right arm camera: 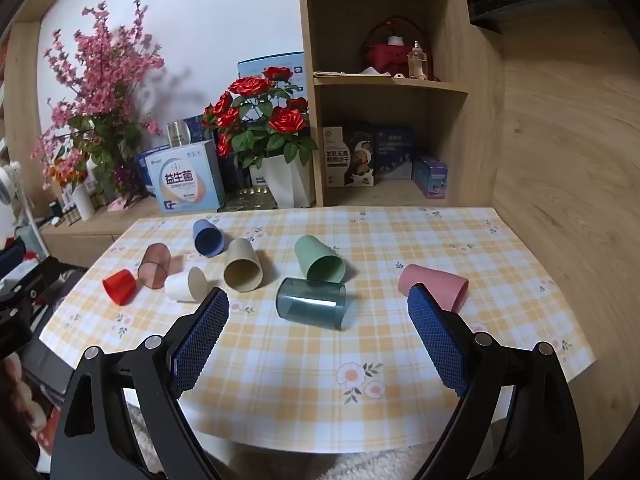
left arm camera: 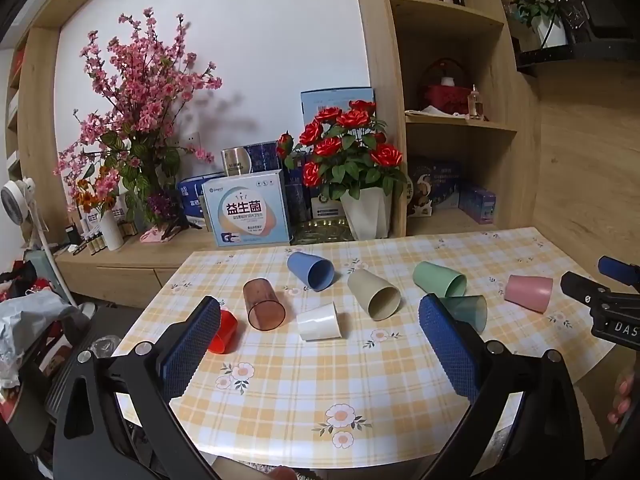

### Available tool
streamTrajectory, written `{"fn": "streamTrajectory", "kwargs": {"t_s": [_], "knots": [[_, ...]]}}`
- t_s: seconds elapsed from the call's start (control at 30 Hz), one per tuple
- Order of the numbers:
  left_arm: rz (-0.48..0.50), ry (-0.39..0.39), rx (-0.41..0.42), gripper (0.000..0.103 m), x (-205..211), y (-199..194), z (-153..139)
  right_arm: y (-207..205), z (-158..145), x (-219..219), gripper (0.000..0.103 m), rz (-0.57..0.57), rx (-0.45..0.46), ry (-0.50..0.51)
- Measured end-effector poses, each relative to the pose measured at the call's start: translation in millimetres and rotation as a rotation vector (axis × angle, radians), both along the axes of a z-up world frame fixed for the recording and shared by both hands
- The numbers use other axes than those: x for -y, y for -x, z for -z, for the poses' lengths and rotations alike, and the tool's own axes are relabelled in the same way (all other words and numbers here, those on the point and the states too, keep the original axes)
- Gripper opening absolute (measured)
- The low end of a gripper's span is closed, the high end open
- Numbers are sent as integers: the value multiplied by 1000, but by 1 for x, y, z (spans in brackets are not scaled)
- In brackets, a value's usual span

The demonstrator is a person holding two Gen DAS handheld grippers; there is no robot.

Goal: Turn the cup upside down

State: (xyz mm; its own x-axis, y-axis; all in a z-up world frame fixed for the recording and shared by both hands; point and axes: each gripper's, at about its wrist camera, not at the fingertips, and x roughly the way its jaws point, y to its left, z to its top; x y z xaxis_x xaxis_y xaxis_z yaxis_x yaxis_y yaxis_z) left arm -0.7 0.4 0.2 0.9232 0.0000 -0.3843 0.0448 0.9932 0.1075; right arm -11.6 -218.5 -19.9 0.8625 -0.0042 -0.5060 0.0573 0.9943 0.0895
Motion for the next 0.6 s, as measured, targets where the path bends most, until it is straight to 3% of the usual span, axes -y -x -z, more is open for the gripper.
{"fn": "streamTrajectory", "kwargs": {"t_s": [0.3, 0.6], "knots": [[-9, 13, -6, 97, 0, 0, -15, 0, 0, 0, 88, -1, -1, -4], [-14, 23, 5, 97, -2, 4, -2, 0, 0, 1, 88, 0, -2, -5]]}}
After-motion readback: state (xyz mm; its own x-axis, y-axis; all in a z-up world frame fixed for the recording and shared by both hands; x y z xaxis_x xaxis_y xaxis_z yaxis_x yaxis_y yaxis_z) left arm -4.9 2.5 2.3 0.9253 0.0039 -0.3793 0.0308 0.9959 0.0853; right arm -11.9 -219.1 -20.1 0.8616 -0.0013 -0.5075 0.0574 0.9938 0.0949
